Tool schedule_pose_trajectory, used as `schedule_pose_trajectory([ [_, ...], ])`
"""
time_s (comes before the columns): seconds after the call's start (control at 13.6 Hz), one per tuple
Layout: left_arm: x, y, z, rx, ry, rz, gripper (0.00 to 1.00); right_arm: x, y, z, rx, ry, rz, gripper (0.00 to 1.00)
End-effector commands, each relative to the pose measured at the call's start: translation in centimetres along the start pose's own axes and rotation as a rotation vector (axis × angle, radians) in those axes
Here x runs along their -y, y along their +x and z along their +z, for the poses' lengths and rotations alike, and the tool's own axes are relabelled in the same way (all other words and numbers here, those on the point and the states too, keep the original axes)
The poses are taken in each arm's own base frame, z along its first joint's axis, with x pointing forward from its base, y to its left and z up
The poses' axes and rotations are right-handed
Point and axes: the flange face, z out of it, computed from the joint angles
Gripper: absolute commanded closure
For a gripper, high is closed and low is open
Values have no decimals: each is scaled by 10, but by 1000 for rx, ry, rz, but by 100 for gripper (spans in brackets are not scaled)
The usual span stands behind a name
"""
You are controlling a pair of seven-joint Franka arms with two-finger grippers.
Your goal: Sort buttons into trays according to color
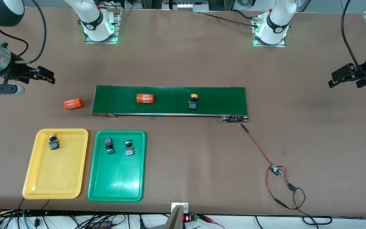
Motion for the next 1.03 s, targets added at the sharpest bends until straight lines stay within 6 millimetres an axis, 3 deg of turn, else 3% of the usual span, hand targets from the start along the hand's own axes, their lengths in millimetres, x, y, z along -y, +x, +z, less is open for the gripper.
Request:
schedule_pose_trajectory([
  [0.0, 0, -4, -3, -4, 19, 11, 0, -1, 4, -2, 4, -3, -19, 0],
  [0.95, 8, -4, -1, 5, 27, 8, 0, -2, 4, -2, 5, -5, -17, 0],
])
